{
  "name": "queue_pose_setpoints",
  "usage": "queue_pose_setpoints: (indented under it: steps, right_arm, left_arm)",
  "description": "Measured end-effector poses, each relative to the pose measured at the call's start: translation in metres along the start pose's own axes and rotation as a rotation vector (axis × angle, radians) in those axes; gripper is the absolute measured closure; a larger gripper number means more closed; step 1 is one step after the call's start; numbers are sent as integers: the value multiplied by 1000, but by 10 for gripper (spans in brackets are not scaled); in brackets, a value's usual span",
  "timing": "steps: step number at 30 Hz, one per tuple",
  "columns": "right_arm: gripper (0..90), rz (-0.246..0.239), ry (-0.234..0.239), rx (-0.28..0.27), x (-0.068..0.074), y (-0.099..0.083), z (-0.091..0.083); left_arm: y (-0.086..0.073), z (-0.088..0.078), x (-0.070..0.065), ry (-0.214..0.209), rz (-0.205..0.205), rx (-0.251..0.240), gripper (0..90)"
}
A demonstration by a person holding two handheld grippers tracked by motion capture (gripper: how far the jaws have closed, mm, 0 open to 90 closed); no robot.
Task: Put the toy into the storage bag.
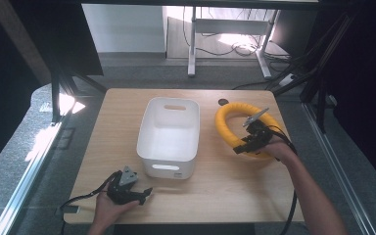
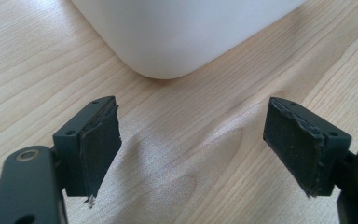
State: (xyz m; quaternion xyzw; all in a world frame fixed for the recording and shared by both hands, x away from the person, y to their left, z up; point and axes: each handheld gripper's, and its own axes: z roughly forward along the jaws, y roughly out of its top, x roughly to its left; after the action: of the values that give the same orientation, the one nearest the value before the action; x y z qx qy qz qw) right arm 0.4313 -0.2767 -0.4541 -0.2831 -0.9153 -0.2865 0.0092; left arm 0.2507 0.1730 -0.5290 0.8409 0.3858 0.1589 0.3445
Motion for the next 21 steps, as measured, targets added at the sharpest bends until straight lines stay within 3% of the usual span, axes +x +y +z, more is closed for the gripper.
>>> queue_pose_setpoints:
  steps: [21]
  right_arm:
    - [519, 25, 59, -203, 4, 8, -28]
  left_arm:
    - [0, 1, 0, -1, 3, 2, 189]
